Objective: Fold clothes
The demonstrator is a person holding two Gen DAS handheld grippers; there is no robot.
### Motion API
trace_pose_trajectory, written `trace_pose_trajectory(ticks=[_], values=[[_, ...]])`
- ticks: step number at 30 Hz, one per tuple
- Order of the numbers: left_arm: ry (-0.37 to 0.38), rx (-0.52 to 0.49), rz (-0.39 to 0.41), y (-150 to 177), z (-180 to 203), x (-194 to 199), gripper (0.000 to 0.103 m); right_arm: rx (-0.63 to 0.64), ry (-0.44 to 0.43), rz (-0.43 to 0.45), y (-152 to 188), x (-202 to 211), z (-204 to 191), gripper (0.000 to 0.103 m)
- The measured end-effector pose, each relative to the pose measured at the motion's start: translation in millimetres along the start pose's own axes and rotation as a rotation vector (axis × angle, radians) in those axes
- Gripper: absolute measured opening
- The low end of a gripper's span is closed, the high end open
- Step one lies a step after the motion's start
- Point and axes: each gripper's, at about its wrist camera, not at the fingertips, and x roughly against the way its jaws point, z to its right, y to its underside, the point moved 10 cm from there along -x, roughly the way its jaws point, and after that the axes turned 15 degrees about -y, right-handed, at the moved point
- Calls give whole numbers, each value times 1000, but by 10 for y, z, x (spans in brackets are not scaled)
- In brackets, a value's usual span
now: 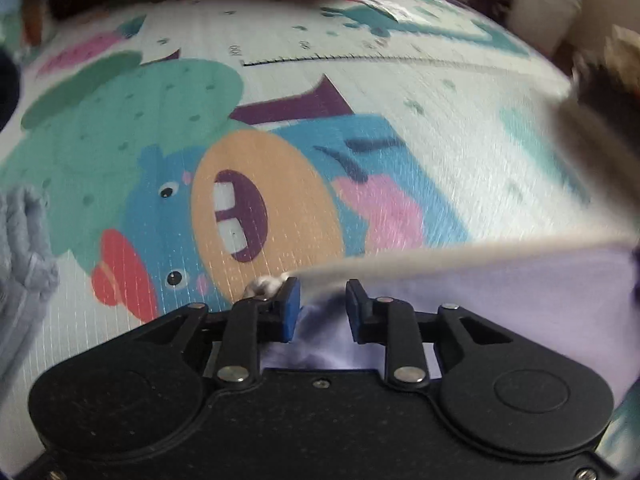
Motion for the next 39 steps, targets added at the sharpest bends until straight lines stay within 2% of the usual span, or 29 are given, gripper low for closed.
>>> trace_pose_trajectory(ticks=[2,3,6,11,15,18,24,25,27,28,29,30,32,35,39], values=[[29,84,39,-85,-107,184,39,-1,4,12,-21,58,-16,59],[44,127,58,-128,-163,278,49,-1,-2,31,-32,111,-39,59],[48,265,42,65,-449,447,49,-27,-18,76,-26,237,-77,59],[50,451,-47,571,-684,431,49,-68,-40,89,104,319,-136,59],[93,685,-115,901,-740,425,50,-108,-55,97,217,359,-160,59],[133,855,-126,980,-774,523,50,-131,-54,96,286,337,-141,59],[107,825,-124,824,-687,450,49,-131,-55,82,292,257,-143,60],[83,798,-124,804,-669,427,42,-131,-56,81,294,255,-143,60],[48,774,-115,822,-644,409,37,-130,-58,80,299,256,-146,60],[37,774,-111,839,-650,404,28,-131,-59,80,303,258,-147,61],[21,766,-114,852,-664,393,25,-134,-62,83,307,259,-145,61],[18,749,-107,828,-659,413,17,-141,-65,86,308,260,-139,61],[14,715,-93,778,-648,454,13,-160,-72,94,299,264,-125,61],[30,660,-31,579,-532,613,10,-185,-85,109,270,297,-110,61],[28,517,68,222,-218,900,10,-227,-100,138,258,346,-76,61]])
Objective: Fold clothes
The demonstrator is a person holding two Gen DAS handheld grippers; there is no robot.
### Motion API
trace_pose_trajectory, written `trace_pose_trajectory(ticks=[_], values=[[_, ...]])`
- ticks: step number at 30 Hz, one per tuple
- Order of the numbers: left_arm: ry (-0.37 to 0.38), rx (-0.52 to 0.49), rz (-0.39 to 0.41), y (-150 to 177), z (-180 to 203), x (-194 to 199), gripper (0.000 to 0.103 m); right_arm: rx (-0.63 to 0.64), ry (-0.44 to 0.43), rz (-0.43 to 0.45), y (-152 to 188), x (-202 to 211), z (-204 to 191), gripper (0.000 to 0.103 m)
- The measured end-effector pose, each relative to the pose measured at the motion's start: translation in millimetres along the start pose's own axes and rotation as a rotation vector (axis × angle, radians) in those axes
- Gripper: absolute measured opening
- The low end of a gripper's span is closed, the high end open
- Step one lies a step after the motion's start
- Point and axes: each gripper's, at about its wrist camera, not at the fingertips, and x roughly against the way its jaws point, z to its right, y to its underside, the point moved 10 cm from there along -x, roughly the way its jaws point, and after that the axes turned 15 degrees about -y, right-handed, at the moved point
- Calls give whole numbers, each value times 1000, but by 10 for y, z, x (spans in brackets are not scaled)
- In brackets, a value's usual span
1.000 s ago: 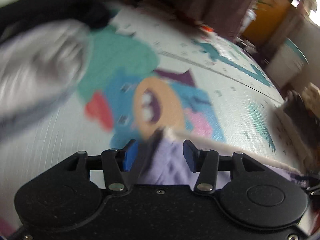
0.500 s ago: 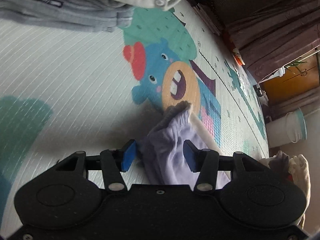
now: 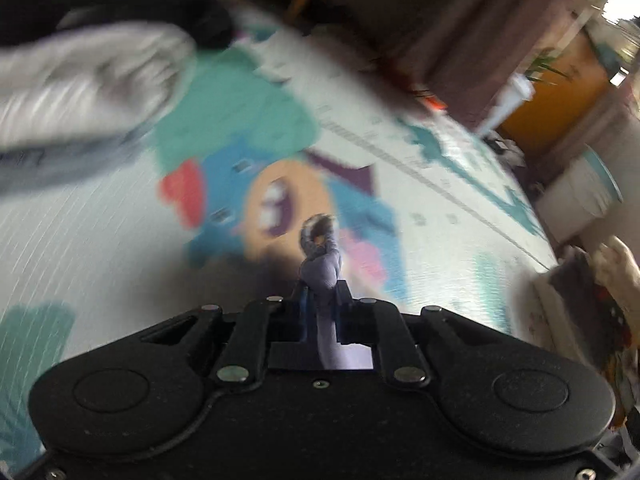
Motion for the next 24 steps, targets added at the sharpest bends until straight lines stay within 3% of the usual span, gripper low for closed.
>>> trace_pose_trajectory(ticks=[6,10,15,18,24], values=[[55,-437,197,147,1062,367,10,-64,-31,28,3,54,27,61],[78,-776,308,620,1657,456,10,-70,-40,31,10,79,27,61],[63,-1172,381,1469,2014,229,10,-77,-50,31,27,100,33,61],[70,-1301,397,1812,2079,113,10,-75,-51,31,30,108,29,61],[43,-1276,383,1843,2191,-4,10,-67,-53,24,52,120,28,61]])
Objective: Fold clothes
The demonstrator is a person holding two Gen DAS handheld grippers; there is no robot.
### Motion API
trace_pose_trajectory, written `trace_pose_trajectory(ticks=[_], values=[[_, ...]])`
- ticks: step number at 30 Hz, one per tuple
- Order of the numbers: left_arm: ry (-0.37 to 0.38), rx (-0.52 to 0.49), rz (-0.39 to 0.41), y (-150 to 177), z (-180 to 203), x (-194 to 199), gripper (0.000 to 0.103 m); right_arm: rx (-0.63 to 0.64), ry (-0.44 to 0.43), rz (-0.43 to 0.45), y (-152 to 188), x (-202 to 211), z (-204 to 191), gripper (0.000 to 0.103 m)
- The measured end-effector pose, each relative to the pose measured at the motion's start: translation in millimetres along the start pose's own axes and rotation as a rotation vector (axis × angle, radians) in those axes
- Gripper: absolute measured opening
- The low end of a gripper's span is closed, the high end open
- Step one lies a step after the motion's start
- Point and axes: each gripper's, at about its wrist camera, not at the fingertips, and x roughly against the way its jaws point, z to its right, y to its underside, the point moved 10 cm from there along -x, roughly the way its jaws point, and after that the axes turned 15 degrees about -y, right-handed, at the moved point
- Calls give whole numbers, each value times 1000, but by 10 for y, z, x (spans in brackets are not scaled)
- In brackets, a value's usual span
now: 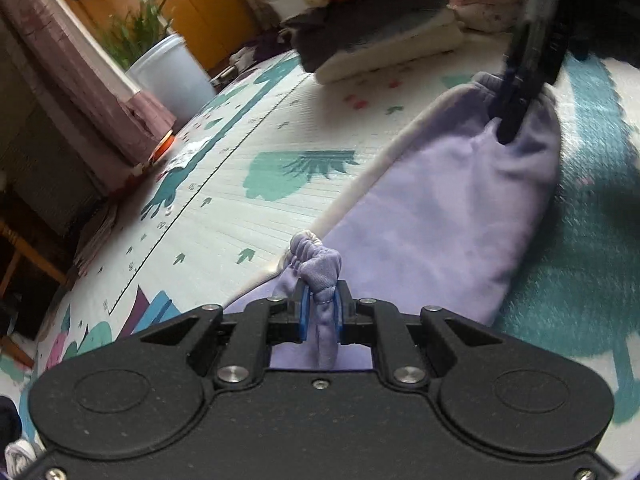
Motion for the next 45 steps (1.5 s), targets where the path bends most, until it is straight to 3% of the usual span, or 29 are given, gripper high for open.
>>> trace_pose_trajectory(ticks=[5,13,15,19,22,23,25,27,29,33,35,36,37,41,45], values=[[-27,45,8,-126,-52,-7,10,6,1,-5,5,-2,-3,61],[52,-47,24,-47,263,-1,10,15,5,-16,10,-33,-9,61],[52,81,-17,-47,16,21,10,20,5,-18,12,-31,-11,61],[-24,541,-122,205,-1093,103,10,26,0,-18,28,-13,-4,61],[-78,824,-217,767,-1804,113,11,23,3,-21,26,-30,12,61],[-114,911,-265,1008,-1971,89,10,27,6,-24,24,-42,12,61],[-110,1076,-358,1484,-2123,-25,11,37,12,-32,21,-69,10,61],[-152,1154,-460,1895,-2185,-125,11,57,21,-44,25,-91,2,62],[-146,1228,-494,2131,-2195,-189,11,69,26,-51,33,-95,-2,62],[-98,1243,-502,2153,-2178,-253,11,53,25,-43,30,-92,26,61],[-92,1216,-493,2125,-2227,-248,23,39,24,-36,22,-95,41,62],[-114,1211,-482,2125,-2264,-218,40,35,24,-35,16,-99,43,62],[-136,1226,-471,2138,-2324,-174,50,33,25,-35,12,-103,42,62],[-138,1309,-505,2328,-2392,-123,50,35,25,-35,14,-114,35,63],[-45,1421,-562,2402,-2220,-175,49,35,23,-36,12,-120,29,65]])
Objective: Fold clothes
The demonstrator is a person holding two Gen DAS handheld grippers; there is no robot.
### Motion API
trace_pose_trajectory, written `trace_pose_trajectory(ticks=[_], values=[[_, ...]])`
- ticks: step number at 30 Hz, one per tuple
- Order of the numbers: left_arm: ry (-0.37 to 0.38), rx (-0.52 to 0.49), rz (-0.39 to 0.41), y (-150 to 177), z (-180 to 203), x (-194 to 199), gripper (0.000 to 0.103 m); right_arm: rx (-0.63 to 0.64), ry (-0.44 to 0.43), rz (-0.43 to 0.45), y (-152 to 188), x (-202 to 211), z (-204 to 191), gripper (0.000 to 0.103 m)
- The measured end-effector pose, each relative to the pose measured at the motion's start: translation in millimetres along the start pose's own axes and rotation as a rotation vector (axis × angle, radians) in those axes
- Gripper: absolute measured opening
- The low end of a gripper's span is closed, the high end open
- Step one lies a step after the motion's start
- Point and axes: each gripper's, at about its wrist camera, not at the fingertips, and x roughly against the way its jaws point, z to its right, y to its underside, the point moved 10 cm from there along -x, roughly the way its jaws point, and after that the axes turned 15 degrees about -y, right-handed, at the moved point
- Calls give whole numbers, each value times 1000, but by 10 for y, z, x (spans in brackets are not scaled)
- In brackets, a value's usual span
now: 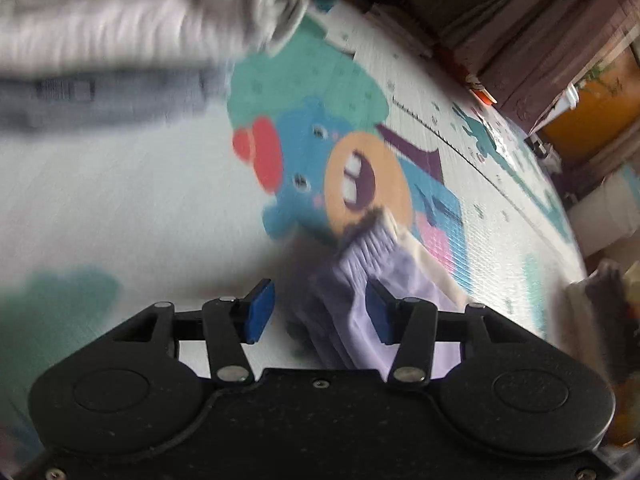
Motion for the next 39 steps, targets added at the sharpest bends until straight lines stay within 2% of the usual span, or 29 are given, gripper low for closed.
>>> trace_pose_trajectory(ticks=[1,5,6,9,11,15,19,22,26,31,35,39], values=[[-10,35,-24,45,-24,-46,46,1,-1,0,0,-1,0,65],[4,193,-48,22,-116,-11,46,-1,-5,3,2,1,4,66],[-4,190,-53,15,-106,-7,46,1,-6,3,2,-1,2,66],[-30,175,-77,42,-38,-1,31,5,-7,0,3,-4,-3,66],[-53,192,-89,93,-5,-15,31,3,-8,-1,3,-2,-5,66],[-51,253,-96,76,-9,-67,31,9,-10,-6,-5,8,16,66],[-104,134,-46,90,49,-78,18,12,-11,-8,-2,2,11,67],[-87,101,-15,97,52,-70,11,13,-11,-8,1,-7,2,68],[-46,59,33,63,146,70,9,18,-13,-9,8,-9,-5,69],[3,-125,153,-43,550,447,9,15,-17,-5,8,-9,-6,69],[23,-422,303,111,1171,765,9,13,-19,-2,9,-8,-8,69],[64,-756,465,547,1834,1019,9,12,-21,0,10,-7,-9,69]])
